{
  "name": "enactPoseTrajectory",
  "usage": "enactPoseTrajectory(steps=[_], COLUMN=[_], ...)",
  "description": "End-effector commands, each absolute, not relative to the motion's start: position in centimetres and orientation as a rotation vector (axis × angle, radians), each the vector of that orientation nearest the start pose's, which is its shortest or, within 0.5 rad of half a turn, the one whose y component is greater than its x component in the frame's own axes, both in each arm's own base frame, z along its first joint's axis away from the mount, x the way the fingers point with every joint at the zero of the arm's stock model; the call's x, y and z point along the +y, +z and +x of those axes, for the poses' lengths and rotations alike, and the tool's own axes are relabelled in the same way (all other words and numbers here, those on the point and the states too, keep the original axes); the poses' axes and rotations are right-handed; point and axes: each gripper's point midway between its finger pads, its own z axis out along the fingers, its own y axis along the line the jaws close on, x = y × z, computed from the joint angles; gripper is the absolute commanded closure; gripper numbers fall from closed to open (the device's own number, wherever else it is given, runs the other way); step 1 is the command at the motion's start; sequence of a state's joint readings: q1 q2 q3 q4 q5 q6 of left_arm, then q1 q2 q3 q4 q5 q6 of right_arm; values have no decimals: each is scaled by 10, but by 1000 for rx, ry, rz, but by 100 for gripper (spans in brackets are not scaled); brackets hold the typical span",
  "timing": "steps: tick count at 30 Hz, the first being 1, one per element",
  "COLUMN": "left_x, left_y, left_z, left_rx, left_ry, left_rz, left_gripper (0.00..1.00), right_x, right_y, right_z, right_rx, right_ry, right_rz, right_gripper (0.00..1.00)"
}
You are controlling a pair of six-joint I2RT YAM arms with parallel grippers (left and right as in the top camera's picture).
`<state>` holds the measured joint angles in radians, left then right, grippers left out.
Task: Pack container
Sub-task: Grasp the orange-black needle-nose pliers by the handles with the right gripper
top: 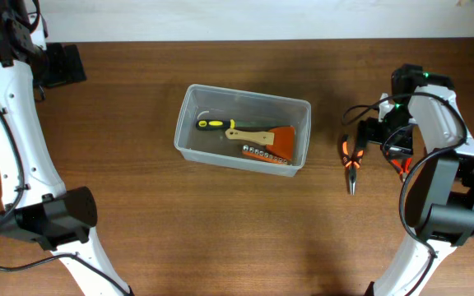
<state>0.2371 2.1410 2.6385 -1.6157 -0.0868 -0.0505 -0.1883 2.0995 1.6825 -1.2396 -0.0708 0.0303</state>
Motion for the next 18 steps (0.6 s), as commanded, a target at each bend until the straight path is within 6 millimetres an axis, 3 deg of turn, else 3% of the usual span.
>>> enactPoseTrajectory(steps=[1, 3, 7, 18], left_x=[124, 124, 124, 124], left_y=[289, 290, 289, 289], left_z=[437, 437, 437, 437], left_rx=[2649, 2648, 2649, 2649], left_ry=[181, 181, 181, 181], left_rz=[-441, -441, -441, -441], left_gripper=[1, 1, 1, 1], right_x=[-65, -64, -61, -55], right_y=[50, 49, 46, 8], right_z=[379, 383, 389, 374], right_rx=[3182, 3165, 3134, 3145], right_ry=[92, 96, 128, 161], right_rz=[380, 418, 454, 499], right_gripper=[20, 21, 40, 40])
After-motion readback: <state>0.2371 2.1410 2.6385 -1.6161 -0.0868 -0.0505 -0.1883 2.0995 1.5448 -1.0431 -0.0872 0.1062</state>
